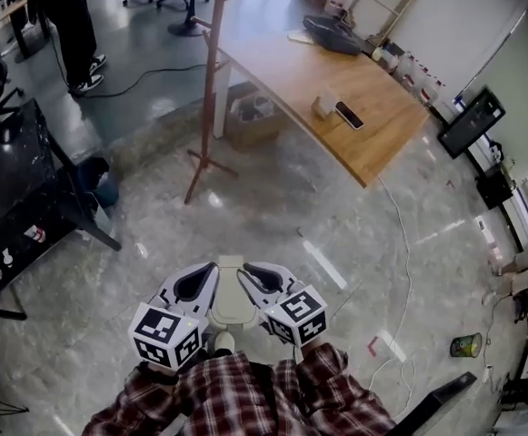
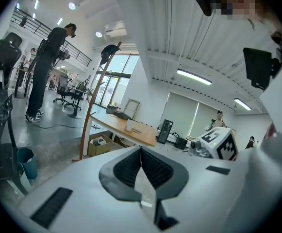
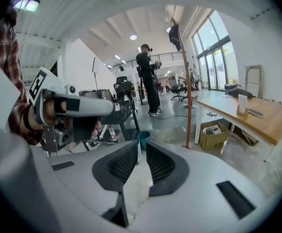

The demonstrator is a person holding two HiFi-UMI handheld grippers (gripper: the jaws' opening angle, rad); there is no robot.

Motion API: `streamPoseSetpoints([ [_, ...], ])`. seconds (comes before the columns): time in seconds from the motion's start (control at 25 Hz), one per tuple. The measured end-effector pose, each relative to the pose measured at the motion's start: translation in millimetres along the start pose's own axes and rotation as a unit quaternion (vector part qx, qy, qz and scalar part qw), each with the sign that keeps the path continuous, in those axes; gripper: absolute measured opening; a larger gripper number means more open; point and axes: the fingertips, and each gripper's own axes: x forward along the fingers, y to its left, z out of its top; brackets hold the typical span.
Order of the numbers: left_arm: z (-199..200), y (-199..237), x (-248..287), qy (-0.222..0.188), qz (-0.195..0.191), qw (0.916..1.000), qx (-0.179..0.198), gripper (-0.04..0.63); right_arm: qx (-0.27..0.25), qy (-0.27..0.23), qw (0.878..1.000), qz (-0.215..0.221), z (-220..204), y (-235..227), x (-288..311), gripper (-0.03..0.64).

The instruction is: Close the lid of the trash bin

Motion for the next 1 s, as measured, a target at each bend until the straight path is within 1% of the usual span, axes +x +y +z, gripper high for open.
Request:
streamPoseSetpoints([
  [0.16, 26, -9, -11, -0.025, -0.005, 0.9996, 0.013, 0.009, -0.01, -0.061, 0.998, -0.003, 52, 21, -25, 0.063],
  [0.36, 57, -27, -19, -0.064, -0.018, 0.9971, 0.036, 0.009, -0.01, -0.136, 0.991, -0.01, 99, 35, -65, 0.063],
  [0.44, 64, -35, -21, -0.075, -0.026, 0.996, 0.042, 0.009, -0.015, -0.155, 0.988, -0.016, 110, 40, -80, 0.063],
  [0.64, 76, -44, -20, -0.088, -0.036, 0.994, 0.054, 0.009, -0.035, -0.183, 0.982, -0.029, 129, 45, -102, 0.063],
  [0.76, 80, -43, -15, -0.09, -0.042, 0.9934, 0.057, 0.009, -0.034, -0.188, 0.981, -0.035, 133, 40, -103, 0.063],
  [0.88, 82, -44, -13, -0.088, -0.048, 0.9933, 0.057, 0.009, -0.024, -0.192, 0.98, -0.046, 134, 34, -104, 0.029],
  [1.0, 84, -44, -12, -0.087, -0.053, 0.9933, 0.056, 0.01, -0.02, -0.194, 0.979, -0.052, 136, 32, -105, 0.015],
])
